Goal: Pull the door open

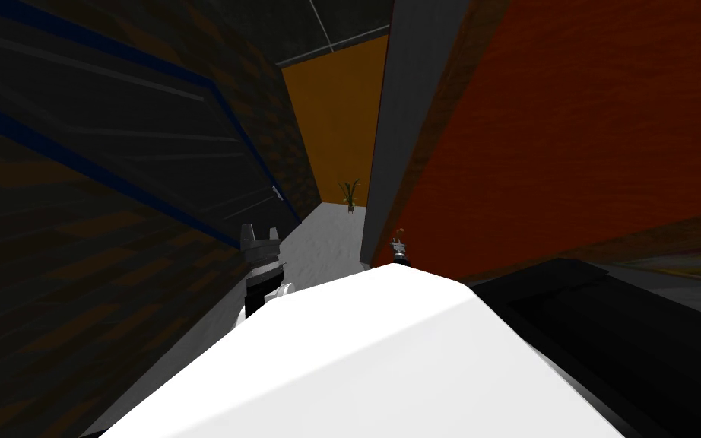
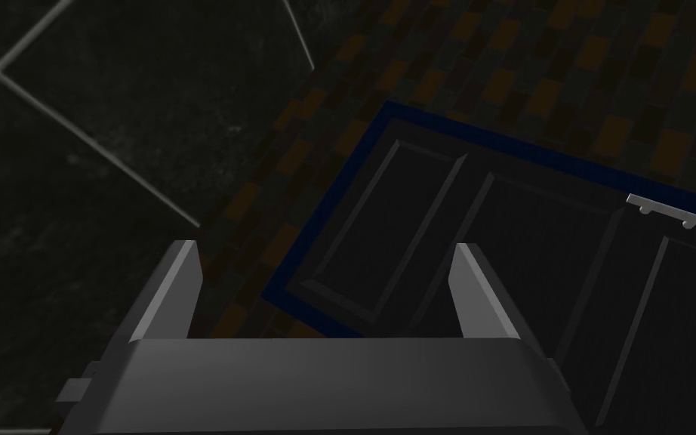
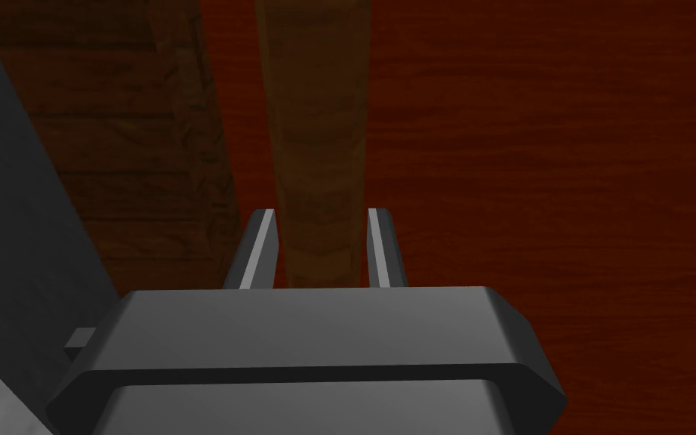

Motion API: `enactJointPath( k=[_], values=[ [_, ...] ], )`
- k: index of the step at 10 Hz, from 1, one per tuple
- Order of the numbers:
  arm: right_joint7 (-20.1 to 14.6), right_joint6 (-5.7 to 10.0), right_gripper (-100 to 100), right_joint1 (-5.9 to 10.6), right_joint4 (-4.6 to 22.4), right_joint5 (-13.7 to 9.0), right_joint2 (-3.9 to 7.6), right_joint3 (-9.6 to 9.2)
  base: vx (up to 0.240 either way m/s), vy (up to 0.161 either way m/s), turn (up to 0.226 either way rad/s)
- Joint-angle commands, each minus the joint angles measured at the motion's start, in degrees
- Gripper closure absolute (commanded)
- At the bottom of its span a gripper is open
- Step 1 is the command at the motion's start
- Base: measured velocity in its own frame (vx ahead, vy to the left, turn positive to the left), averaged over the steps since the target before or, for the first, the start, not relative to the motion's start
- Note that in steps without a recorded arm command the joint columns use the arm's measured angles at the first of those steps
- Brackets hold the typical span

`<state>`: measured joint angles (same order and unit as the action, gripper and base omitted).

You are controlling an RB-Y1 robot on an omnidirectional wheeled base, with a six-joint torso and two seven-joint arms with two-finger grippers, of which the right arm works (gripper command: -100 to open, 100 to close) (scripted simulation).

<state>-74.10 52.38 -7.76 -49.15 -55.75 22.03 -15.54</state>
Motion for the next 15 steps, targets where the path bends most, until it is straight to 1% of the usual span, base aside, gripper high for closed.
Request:
enactJointPath(
  k=[1, 2, 3, 10, 11, 12, 14, 15],
  values=[
    [0.0, -0.05, 100, 0.03, 0.0, 0.0, 0.06, 0.04, 0.0, 0.0, 0.0],
    [-0.5, 0.02, 100, -0.19, -0.6, 0.5, 0.41, -0.95, -0.113, -0.002, 0.045],
    [-0.6, 0.03, 100, -0.24, -0.7, 0.7, 0.53, -1.25, -0.209, -0.01, 0.056],
    [-3.0, 0.18, 100, -1.2, -3.6, 3.5, 2.63, -6.22, -0.213, 0.0, 0.052],
    [-2.7, 0.18, 100, -1.04, -3.2, 3.1, 2.5, -5.58, -0.112, -0.012, 0.025],
    [-3.8, 0.57, 100, -1.64, -3.5, 3.7, 3.28, -6.91, -0.147, 0.0, 0.097],
    [-5.0, 1.24, 100, -2.17, -3.8, 4.3, 4.28, -8.15, -0.261, -0.027, 0.113],
    [-6.1, 1.79, 100, -2.62, -4.0, 4.8, 5.11, -9.17, -0.211, 0.008, 0.128]
  ],
)
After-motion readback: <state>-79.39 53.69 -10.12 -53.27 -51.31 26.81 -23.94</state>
